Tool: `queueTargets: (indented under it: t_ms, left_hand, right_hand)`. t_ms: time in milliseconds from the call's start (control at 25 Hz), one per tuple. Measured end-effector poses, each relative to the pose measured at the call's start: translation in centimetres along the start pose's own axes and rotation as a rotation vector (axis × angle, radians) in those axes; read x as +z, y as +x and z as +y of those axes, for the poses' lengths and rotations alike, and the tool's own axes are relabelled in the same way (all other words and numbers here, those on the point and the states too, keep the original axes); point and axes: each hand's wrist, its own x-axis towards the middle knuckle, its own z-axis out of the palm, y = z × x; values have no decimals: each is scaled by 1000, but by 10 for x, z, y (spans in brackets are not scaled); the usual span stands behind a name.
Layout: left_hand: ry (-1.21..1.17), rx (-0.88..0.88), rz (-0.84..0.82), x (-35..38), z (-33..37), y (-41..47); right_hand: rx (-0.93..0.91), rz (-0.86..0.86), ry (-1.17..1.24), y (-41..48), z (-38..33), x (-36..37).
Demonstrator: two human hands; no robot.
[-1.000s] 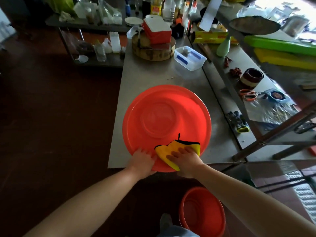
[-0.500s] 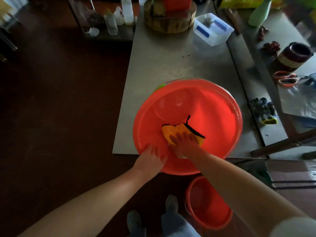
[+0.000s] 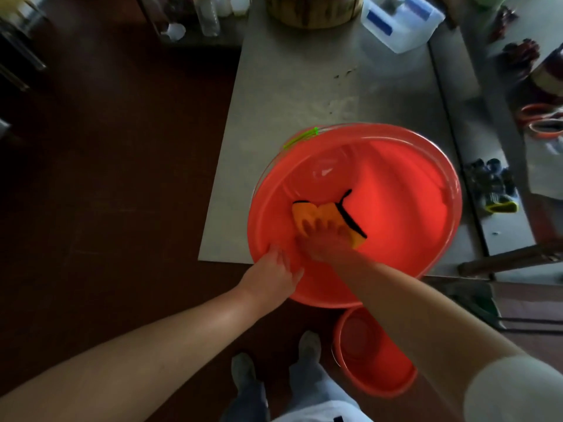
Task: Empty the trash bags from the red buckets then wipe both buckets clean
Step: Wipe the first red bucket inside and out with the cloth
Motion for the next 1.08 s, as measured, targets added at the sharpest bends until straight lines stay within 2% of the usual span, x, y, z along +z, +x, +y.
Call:
queueTargets:
  t_ms: [80, 200, 360, 400, 480, 600, 720, 800, 840, 960, 1080]
  left_hand:
    - [27, 3, -3, -3, 0, 2]
    - [60, 13, -45, -5, -1, -3]
    - [89, 9, -67, -12, -8, -8]
    - [110, 22, -66, -13, -8, -7]
    - [152, 60, -69, -15, -8, -4]
    - [195, 95, -80, -16, -10, -4]
    - [161, 72, -69, -12, -10, -8]
    - [129, 46, -62, -5, -13, -12]
    - [114, 34, -66, -1, -15, -14]
    - [88, 4, -56, 9, -17, -21]
    - [88, 0, -41, 12, -14, -22]
  right_hand:
    - [-48, -17, 38, -5, -11, 4]
    - [-132, 83, -223, -18, 21, 4]
    - [-234, 594, -367, -49, 82, -30]
    - [-213, 614, -367, -53, 88, -32]
    - [-111, 406, -359, -62, 78, -29]
    - [45, 55, -78, -59, 36, 0]
    - [-54, -99, -69, -63, 0, 4]
    - [-105, -103, -76, -73, 1, -1]
    - [-102, -59, -165, -80, 10, -4]
    - [2, 110, -509, -89, 49, -20]
    - [110, 134, -556, -91, 64, -32]
